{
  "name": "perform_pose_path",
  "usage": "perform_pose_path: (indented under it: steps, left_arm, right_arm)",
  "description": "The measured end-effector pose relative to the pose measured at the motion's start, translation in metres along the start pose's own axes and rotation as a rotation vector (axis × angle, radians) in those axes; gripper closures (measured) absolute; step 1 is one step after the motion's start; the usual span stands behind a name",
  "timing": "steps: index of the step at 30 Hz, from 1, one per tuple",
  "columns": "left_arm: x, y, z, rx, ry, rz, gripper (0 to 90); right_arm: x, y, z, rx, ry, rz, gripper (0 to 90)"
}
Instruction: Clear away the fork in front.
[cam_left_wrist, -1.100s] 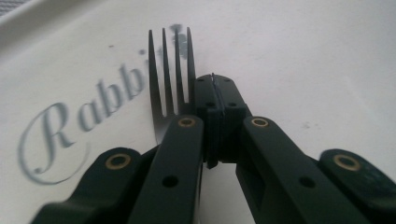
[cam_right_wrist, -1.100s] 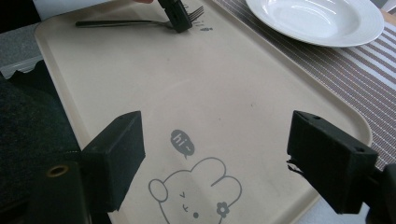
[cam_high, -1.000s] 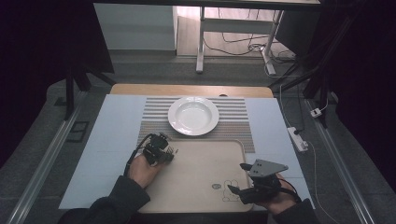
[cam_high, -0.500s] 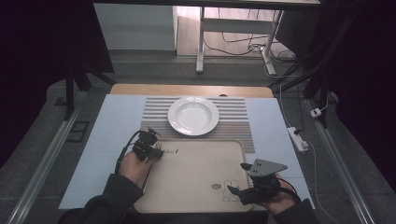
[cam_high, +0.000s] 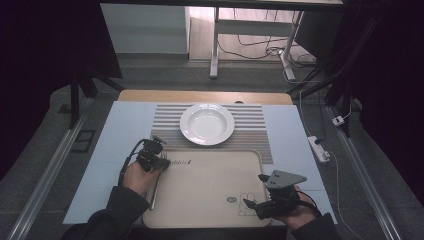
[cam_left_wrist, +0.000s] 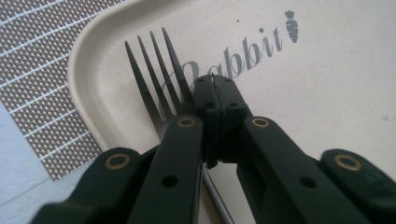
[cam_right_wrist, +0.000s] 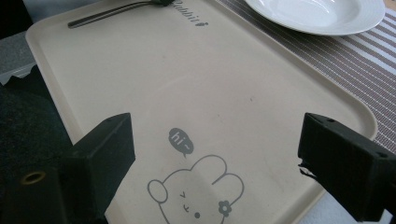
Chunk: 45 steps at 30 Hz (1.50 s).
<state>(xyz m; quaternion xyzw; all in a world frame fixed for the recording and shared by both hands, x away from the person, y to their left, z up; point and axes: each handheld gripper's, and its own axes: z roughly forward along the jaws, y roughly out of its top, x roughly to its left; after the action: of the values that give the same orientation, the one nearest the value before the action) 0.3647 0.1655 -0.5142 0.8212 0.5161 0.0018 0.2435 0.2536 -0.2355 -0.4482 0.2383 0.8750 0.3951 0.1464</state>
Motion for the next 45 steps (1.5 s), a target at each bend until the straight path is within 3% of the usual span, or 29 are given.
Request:
perform_pose_path:
  steps: [3,8,17,29,32,35,37,45]
  left_arm:
    - [-0.001,0.0,-0.002,-0.013,0.005,0.006,83.3]
    - [-0.004,0.001,-0.009,-0.064,-0.038,0.036,75.2]
    - [-0.019,0.001,-0.023,-0.149,-0.103,0.161,51.6]
    - [-0.035,-0.006,-0.042,-0.269,-0.173,0.265,19.1]
    - [-0.038,-0.007,-0.046,-0.278,-0.191,0.268,15.2]
    - [-0.041,-0.011,-0.049,-0.281,-0.169,0.291,8.1]
    - [-0.04,-0.014,-0.051,-0.276,-0.177,0.289,4.2]
    - [-0.039,-0.025,-0.062,-0.305,-0.207,0.293,0.0]
  right_arm:
    - [0.0,0.0,0.001,-0.001,0.003,0.003,10.7]
    - [0.0,-0.001,0.002,0.005,0.0,0.005,9.6]
    - [0.0,-0.001,0.002,0.009,-0.01,0.0,8.4]
    - [0.001,0.0,0.003,0.012,-0.029,0.002,7.3]
    - [0.001,0.0,0.003,0.011,-0.031,0.003,7.0]
    - [0.002,0.0,0.003,0.01,-0.035,0.01,6.2]
    - [0.001,0.0,0.003,0.013,-0.04,0.015,5.6]
    - [0.003,0.0,0.004,0.035,-0.069,0.024,2.2]
